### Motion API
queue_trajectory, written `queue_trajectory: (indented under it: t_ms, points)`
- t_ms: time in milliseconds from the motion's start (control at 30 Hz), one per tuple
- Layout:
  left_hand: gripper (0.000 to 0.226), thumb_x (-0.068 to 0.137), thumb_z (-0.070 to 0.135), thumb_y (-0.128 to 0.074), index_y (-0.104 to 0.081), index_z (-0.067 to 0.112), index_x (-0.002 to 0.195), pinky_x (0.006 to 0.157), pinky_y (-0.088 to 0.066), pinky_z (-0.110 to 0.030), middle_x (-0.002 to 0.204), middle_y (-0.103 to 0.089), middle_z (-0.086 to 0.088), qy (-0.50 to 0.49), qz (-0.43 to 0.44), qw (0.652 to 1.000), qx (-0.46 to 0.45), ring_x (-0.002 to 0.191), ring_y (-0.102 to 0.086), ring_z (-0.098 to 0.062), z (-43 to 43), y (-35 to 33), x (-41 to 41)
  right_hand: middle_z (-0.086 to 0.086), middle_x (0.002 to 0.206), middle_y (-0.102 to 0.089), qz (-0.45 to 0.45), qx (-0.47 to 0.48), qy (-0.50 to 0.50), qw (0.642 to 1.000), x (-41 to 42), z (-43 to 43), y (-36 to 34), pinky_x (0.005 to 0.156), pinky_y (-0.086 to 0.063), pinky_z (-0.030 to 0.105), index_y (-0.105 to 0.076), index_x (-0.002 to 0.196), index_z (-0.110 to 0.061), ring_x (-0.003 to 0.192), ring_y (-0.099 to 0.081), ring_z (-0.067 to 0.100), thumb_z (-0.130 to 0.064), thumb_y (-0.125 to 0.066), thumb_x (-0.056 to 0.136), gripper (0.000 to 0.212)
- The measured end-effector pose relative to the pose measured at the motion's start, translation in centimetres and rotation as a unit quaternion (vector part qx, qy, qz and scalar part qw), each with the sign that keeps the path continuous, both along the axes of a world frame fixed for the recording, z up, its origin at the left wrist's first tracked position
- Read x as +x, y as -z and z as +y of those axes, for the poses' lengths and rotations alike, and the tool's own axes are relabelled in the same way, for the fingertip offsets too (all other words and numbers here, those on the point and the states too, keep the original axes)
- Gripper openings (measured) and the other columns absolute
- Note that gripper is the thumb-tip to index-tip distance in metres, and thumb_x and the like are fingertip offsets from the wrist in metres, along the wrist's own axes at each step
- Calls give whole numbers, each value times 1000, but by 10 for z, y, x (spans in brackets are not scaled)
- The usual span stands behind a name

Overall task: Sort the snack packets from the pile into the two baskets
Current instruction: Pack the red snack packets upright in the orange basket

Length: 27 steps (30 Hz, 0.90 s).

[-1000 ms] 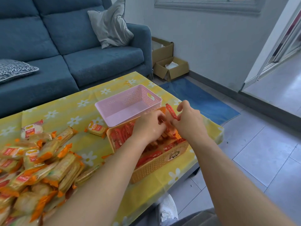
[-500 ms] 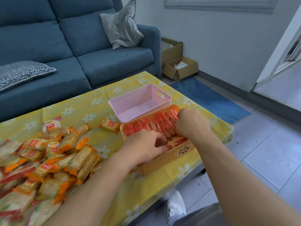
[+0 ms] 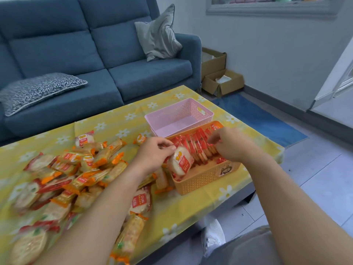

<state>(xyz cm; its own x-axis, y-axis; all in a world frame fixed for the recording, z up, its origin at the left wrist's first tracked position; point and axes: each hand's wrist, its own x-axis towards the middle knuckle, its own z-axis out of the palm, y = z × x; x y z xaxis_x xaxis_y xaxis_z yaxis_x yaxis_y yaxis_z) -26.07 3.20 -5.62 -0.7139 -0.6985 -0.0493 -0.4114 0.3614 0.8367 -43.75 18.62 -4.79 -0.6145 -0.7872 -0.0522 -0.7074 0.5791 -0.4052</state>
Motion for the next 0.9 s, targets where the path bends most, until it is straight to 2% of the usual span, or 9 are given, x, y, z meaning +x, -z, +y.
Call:
queue_trajectory:
  t_ms: [67,133,267,433,500,633,700,800,900]
  points:
    - [13,94,19,-69,-67,14,106,46,-40,-14,81,-66,-9,-18,1,1000,23,61,-57,-12,-2,-1,5,7,115,-72,-9,112,-19,993,-1,1,4,93,-57,48,-71,114,-13,107,-66,28,-2,-45,82,43]
    - [15,97,19,-63,-60,19,112,45,-38,-17,86,-66,-11,-28,7,999,22,63,-57,-13,-3,0,8,11,125,-68,-48,203,-41,977,-3,-1,7,100,-52,50,-68,122,-10,117,-62,30,-5,-42,86,44]
    - [15,102,9,-51,-59,22,106,42,-33,-14,82,-58,-9,-6,22,1000,-15,60,-48,-14,-1,-3,10,10,122,-70,-61,222,-35,972,-20,-5,16,101,-52,51,-73,113,-11,115,-65,28,-21,-49,82,41]
    - [20,103,10,-47,-61,23,95,45,-37,-15,87,-59,-6,7,8,999,-35,65,-49,-13,-1,-6,12,-2,83,-69,-48,123,-30,991,-20,-7,15,76,-55,36,-75,92,-12,81,-64,18,-10,-60,86,16]
    - [22,103,8,-47,-62,20,93,44,-38,-15,87,-59,-8,1,15,1000,-18,63,-49,-14,-2,-5,14,-3,89,-70,-52,31,-6,998,-20,-7,10,75,-55,33,-75,94,-18,84,-64,16,-11,-60,90,17]
    - [23,102,8,-51,-66,21,89,46,-43,-21,79,-60,-4,4,15,1000,7,57,-53,-10,1,-4,15,-5,93,-68,-155,-118,58,979,-15,-2,-3,64,-49,26,-73,98,-23,82,-61,11,-17,-60,96,14]
    - [21,101,8,-53,-68,19,91,46,-45,-22,74,-59,-1,-4,24,999,21,52,-55,-5,3,-3,15,-3,90,-66,-180,-141,70,971,-10,0,-7,59,-45,26,-72,95,-23,76,-58,12,-20,-59,97,13]
    - [19,100,7,-54,-69,16,92,45,-47,-22,75,-60,-3,-14,30,998,53,54,-59,-9,8,-2,14,-2,86,-66,-192,-157,68,966,-5,-1,-8,58,-47,29,-72,93,-22,72,-57,13,-22,-61,96,11]
    - [20,99,6,-55,-69,16,90,44,-47,-22,76,-62,-5,-26,29,998,47,53,-60,-10,11,-2,14,-7,90,-68,-154,-151,7,976,1,-2,-9,71,-52,31,-72,98,-22,83,-63,15,-20,-61,97,10]
